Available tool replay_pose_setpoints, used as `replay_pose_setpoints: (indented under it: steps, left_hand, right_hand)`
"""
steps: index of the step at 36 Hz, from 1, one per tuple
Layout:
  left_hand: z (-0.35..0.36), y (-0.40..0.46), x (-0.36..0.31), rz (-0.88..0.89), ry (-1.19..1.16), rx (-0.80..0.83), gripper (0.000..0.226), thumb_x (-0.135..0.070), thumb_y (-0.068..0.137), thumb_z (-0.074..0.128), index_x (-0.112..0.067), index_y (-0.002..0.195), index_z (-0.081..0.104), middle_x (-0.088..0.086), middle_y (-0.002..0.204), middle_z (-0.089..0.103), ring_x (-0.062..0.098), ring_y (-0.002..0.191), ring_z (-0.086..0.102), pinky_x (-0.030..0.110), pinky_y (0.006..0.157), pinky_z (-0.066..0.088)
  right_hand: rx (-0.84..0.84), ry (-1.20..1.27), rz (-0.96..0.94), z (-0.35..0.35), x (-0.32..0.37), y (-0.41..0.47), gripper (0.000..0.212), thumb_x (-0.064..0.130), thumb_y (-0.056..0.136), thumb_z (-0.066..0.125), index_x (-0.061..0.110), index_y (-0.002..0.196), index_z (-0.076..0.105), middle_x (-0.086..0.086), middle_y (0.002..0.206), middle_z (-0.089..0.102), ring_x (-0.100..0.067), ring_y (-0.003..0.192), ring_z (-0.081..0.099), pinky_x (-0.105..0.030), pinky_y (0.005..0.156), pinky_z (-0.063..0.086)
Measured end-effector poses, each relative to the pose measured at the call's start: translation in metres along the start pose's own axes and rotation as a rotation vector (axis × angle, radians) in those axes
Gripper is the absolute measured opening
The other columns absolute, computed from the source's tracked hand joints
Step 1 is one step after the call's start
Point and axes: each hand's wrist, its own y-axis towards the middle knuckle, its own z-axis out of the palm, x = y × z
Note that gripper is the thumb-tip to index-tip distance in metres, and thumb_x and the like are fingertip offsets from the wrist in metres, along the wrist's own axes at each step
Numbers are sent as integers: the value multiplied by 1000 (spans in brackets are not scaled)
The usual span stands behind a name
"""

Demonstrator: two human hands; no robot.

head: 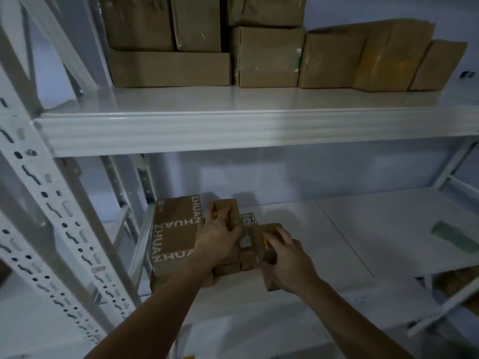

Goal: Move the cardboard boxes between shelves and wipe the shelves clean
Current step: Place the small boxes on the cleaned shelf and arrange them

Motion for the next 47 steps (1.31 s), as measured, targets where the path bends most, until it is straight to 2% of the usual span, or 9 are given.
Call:
replay_pose_setpoints:
  steps: [5,11,14,25,27,31,34,39,47]
  left_hand:
    - [11,31,4,-49,19,-2,70,-58,96,54,-36,157,28,9,169,6,48,143,34,50,116,36]
    - [19,45,2,-124,100,-29,72,-62,96,51,-38,159,25,8,170,2,43,147,29,54,119,29]
    - [24,48,1,-154,171,-53,70,-64,95,49,-39,157,27,9,170,5,40,149,28,60,121,17]
    - [47,44,2,-176,284,-94,56,-55,103,33,-26,149,47,18,169,13,42,155,7,55,126,8]
    - [44,42,1,-160,282,-77,56,-54,105,31,-26,151,45,16,168,17,40,156,9,53,126,9]
    - [31,44,5,-131,320,0,49,-50,105,34,-29,148,47,7,162,35,31,148,32,48,122,23]
    - [20,47,8,-115,364,38,45,-46,103,40,-32,145,49,-1,158,40,27,143,40,45,117,28]
    - [8,46,17,-18,375,59,44,-47,104,40,-36,146,48,-10,159,35,23,143,39,45,112,31]
    - [0,44,24,57,319,63,44,-49,103,44,-34,144,50,-11,157,38,21,141,41,43,109,33]
  right_hand:
    - [-1,-17,-12,-9,-4,31,67,53,94,58,42,154,31,9,168,6,-31,144,27,-44,98,50]
    - [20,8,-46,-11,-10,62,72,54,91,60,41,155,30,7,169,6,-32,144,28,-46,103,49]
    - [24,12,-59,-13,-9,75,72,53,91,60,40,155,30,8,168,6,-30,142,30,-44,102,49]
    - [111,41,-70,-5,2,111,69,51,94,56,38,155,28,9,167,1,-30,145,22,-44,103,46]
    - [116,49,-67,-2,4,116,68,52,95,55,36,155,28,9,166,2,-31,145,22,-45,102,46]
    - [140,24,-82,10,10,128,70,58,97,49,33,158,25,5,167,-3,-34,147,16,-46,105,44]
    - [171,-11,-87,21,13,138,64,58,102,39,34,159,23,4,169,-7,-33,150,12,-48,109,43]
    - [110,-2,-115,35,11,141,58,53,105,36,32,158,27,0,170,-1,-33,146,24,-46,108,44]
    - [94,48,-44,30,3,139,66,62,101,38,33,159,25,5,170,-2,-28,149,22,-45,108,42]
